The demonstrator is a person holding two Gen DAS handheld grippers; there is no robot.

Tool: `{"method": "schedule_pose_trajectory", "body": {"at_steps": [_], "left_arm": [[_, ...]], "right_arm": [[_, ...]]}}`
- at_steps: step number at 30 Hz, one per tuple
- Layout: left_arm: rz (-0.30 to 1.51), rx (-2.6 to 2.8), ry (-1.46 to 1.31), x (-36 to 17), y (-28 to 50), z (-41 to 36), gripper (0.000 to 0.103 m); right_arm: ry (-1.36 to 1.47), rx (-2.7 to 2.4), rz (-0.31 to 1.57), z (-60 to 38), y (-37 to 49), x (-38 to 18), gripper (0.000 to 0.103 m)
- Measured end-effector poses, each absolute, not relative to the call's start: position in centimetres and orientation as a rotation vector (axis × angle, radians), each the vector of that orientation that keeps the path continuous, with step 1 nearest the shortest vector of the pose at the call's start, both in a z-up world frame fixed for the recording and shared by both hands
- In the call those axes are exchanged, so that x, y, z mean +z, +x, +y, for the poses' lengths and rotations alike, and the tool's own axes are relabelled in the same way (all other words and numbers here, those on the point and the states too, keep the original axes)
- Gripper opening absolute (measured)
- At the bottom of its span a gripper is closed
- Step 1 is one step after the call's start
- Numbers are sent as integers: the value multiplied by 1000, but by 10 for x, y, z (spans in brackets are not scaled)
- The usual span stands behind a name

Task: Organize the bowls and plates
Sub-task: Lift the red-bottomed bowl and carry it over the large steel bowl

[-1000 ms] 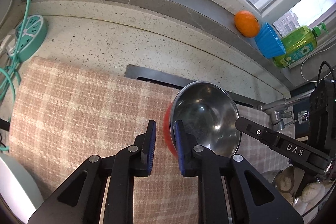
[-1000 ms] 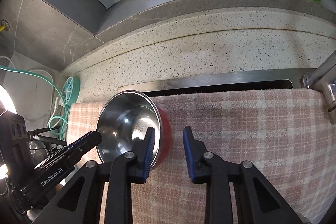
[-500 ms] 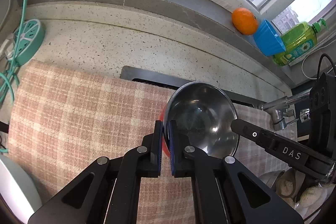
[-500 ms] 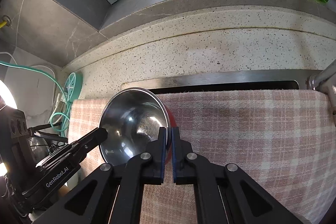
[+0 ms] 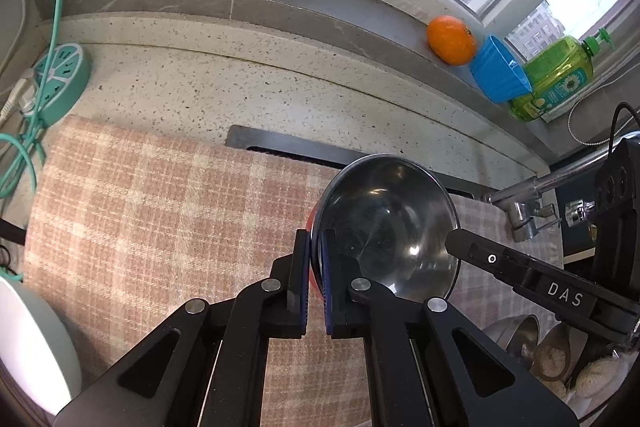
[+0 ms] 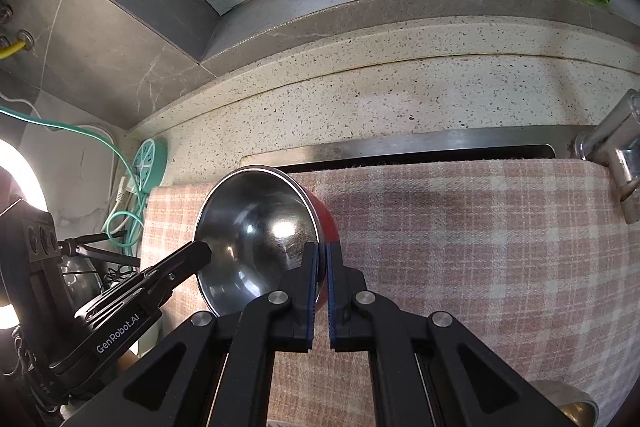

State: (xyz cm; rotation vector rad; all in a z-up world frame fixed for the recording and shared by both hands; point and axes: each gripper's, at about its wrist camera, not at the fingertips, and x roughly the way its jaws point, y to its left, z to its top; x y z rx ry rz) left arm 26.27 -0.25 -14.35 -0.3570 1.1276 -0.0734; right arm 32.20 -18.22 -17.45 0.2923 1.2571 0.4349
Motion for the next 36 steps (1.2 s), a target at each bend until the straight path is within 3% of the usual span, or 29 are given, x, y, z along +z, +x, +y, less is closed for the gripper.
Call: {"method": "schedule_pose_trajectory", "body": {"at_steps": [36], "left_arm": [[1082, -251, -265, -85, 193, -91, 4]], "right_arm": [[362, 373, 1165, -286, 228, -112, 4]]}}
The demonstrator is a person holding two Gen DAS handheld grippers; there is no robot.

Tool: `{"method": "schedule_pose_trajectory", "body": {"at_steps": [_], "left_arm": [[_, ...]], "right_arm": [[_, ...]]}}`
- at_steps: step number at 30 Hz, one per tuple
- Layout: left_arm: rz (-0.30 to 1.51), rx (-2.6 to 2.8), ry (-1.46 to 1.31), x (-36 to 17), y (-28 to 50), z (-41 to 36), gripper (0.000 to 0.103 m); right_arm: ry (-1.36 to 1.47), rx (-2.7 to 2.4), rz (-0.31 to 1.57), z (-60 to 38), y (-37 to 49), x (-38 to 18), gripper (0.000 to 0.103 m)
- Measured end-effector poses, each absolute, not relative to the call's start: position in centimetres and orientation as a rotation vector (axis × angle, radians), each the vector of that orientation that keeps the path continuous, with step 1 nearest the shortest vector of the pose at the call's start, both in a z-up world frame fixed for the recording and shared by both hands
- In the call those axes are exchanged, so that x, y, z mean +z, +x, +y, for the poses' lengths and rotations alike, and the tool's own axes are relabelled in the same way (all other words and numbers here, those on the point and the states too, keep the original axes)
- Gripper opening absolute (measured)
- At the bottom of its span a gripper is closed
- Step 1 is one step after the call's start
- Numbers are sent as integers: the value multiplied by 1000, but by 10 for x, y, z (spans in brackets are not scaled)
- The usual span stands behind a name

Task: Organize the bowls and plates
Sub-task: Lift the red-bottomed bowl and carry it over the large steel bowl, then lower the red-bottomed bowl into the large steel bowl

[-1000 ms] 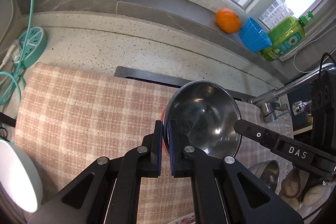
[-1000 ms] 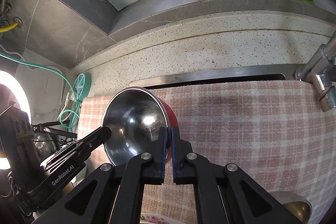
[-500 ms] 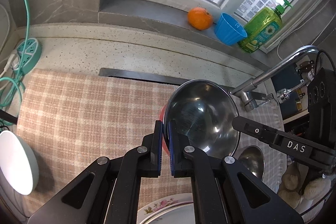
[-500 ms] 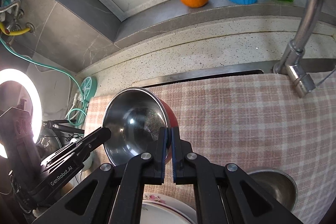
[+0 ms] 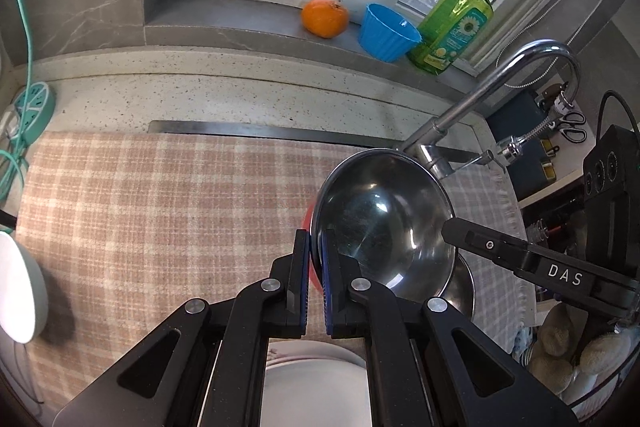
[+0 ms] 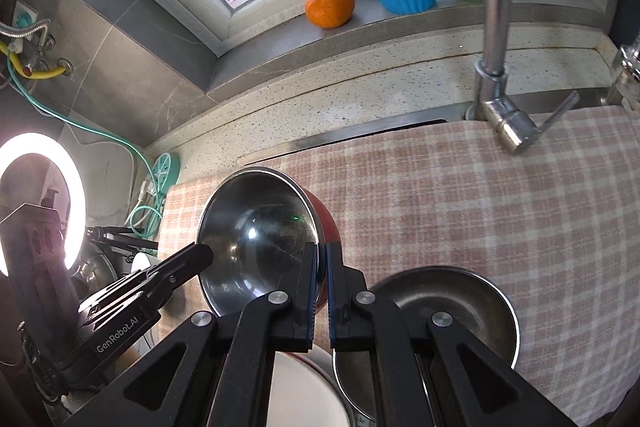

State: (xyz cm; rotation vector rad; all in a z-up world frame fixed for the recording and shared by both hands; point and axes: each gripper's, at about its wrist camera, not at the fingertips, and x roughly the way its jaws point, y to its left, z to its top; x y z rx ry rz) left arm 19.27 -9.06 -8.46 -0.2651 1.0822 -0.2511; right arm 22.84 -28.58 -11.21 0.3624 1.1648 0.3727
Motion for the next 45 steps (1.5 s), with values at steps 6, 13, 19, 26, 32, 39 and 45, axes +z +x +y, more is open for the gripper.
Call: {"method": "schedule_pose_trajectory", "body": {"at_steps": [6, 13, 19, 26, 32, 39, 45], "left_arm": [[1084, -285, -252, -82, 183, -110, 4], [1087, -316, -227, -79, 172, -132, 5], [1105, -342, -207, -83, 167, -148, 5], [1127, -365, -184, -90, 161, -166, 5], [1151, -372, -159, -99, 159, -177, 5], [1177, -375, -116, -111, 156, -188, 5], [1196, -376, -88, -121, 155, -196, 5]], "right_arm": [[372, 349, 1161, -306, 214, -113, 4], [396, 323, 1154, -327, 198, -114, 4], [403, 301, 1151, -344, 186, -116, 4], [407, 273, 1166, -359, 176, -126, 4], [413, 252, 1178, -368, 170, -135, 4], [390, 229, 1203, -372, 165, -150, 4], [379, 213, 1222, -374, 163, -162, 4]]}}
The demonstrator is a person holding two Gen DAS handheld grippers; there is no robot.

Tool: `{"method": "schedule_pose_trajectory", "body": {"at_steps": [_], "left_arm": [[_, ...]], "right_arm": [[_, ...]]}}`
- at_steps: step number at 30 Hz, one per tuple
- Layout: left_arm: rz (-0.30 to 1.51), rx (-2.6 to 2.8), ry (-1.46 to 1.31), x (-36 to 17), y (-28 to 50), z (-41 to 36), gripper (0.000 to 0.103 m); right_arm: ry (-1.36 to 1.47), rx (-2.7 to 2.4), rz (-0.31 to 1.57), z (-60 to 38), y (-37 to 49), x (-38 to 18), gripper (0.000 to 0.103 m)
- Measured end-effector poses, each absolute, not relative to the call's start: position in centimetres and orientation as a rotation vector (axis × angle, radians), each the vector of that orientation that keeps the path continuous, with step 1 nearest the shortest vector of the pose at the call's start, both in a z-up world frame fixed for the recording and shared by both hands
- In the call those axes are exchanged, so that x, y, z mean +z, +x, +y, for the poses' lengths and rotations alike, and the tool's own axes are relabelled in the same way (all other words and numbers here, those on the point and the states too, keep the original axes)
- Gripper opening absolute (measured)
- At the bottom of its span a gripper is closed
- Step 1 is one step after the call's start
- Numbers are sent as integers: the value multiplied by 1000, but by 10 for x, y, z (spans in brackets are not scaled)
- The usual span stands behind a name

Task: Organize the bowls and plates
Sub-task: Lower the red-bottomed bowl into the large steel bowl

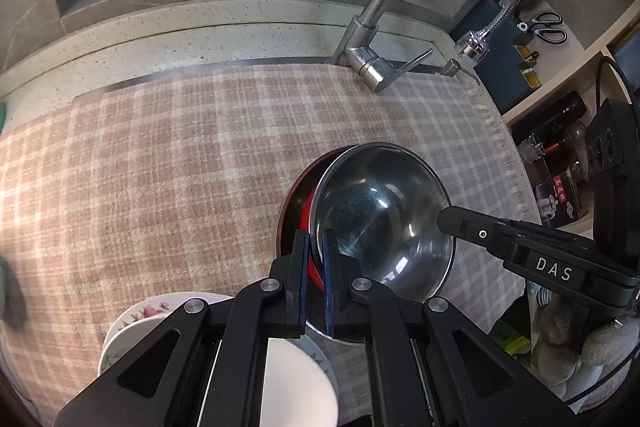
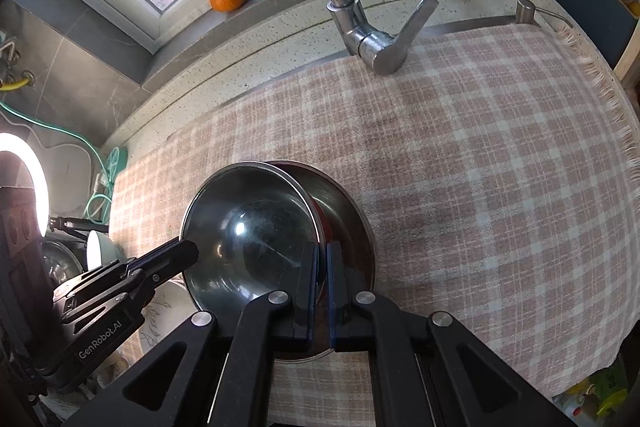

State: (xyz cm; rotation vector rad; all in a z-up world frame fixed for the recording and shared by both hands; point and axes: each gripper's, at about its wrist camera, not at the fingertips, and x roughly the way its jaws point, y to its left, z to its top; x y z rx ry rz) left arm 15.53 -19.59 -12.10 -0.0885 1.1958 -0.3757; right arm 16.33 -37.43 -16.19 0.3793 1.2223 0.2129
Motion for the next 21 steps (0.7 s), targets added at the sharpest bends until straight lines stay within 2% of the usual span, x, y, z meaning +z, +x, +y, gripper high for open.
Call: {"method": "schedule_pose_trajectory", "body": {"at_steps": [21], "left_arm": [[1234, -368, -21, -145, 159, -205, 5]], "right_arm": [[317, 184, 1260, -368, 167, -185, 4]]}}
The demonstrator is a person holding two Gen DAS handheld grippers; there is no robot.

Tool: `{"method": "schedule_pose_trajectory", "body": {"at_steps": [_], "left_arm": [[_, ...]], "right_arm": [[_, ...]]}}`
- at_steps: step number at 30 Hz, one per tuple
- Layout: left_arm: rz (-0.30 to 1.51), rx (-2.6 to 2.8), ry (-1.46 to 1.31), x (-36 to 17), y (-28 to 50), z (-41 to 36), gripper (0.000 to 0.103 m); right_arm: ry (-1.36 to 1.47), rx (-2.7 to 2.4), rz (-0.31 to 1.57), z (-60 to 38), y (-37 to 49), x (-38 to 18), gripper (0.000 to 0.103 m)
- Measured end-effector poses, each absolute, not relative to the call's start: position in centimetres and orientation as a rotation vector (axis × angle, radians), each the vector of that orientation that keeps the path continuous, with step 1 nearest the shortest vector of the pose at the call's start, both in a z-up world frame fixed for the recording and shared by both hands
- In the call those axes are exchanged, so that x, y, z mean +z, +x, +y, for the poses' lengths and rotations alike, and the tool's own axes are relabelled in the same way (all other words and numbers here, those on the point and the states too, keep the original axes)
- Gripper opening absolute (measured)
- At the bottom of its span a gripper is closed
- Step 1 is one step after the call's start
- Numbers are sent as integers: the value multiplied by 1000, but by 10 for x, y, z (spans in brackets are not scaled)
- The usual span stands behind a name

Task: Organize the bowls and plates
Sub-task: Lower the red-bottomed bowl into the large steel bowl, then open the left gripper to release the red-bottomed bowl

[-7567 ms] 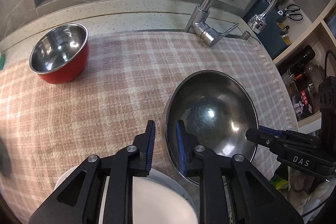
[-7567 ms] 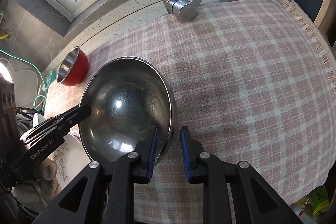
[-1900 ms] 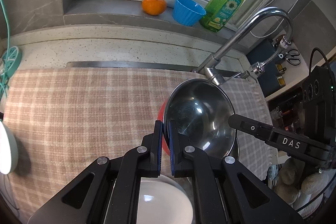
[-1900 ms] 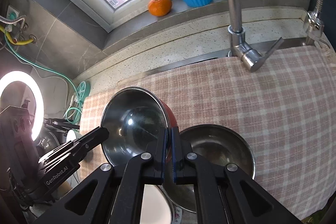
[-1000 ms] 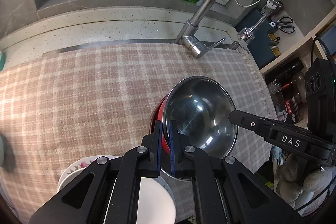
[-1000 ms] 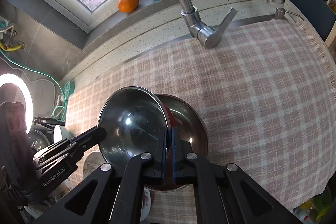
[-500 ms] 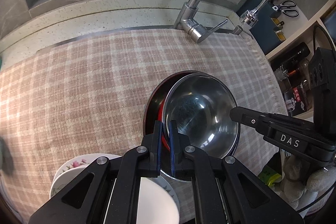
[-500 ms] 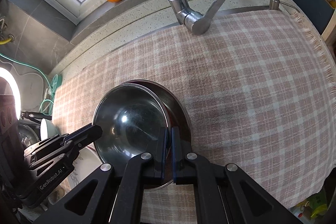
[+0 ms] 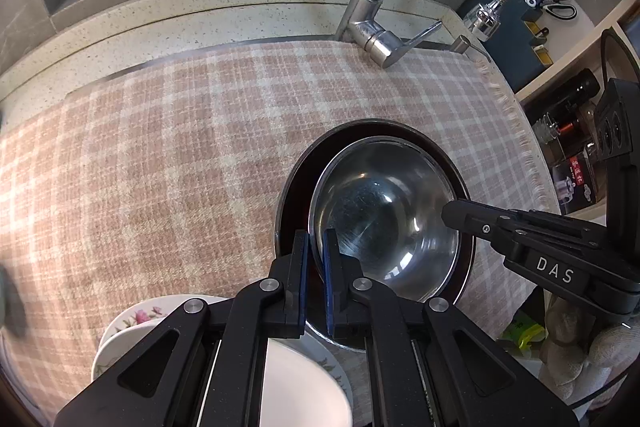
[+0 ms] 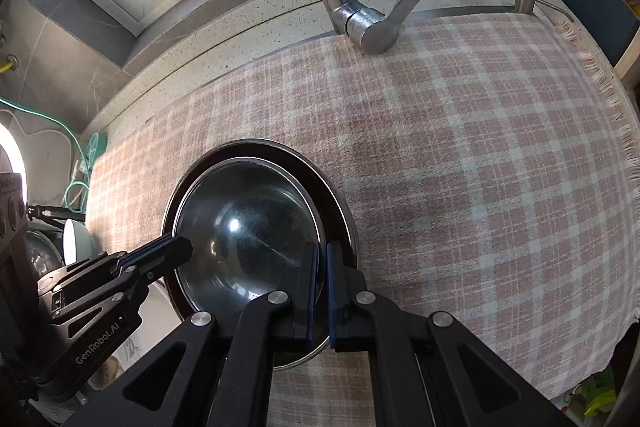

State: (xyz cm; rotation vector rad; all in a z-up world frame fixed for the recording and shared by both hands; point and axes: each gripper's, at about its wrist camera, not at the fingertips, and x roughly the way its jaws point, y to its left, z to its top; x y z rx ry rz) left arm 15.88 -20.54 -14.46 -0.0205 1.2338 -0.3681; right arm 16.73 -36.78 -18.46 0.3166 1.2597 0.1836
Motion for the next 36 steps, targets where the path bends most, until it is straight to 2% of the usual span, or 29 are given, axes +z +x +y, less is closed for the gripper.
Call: {"method": "schedule_pose_trajectory", "body": {"at_steps": [12, 14, 24, 36], "left_arm": [[1251, -383, -10, -147, 159, -208, 6], [1255, -384, -13, -147, 158, -207, 9], [1215, -386, -29, -133, 154, -201, 12], [1135, -353, -110, -103, 144, -176, 12]], "right_arm": [[289, 180, 1256, -365, 169, -185, 7], [291, 180, 1254, -364, 170, -184, 8], [288, 182, 1200, -365, 168, -170, 27], [273, 217, 1123, -353, 160, -139, 27]]}}
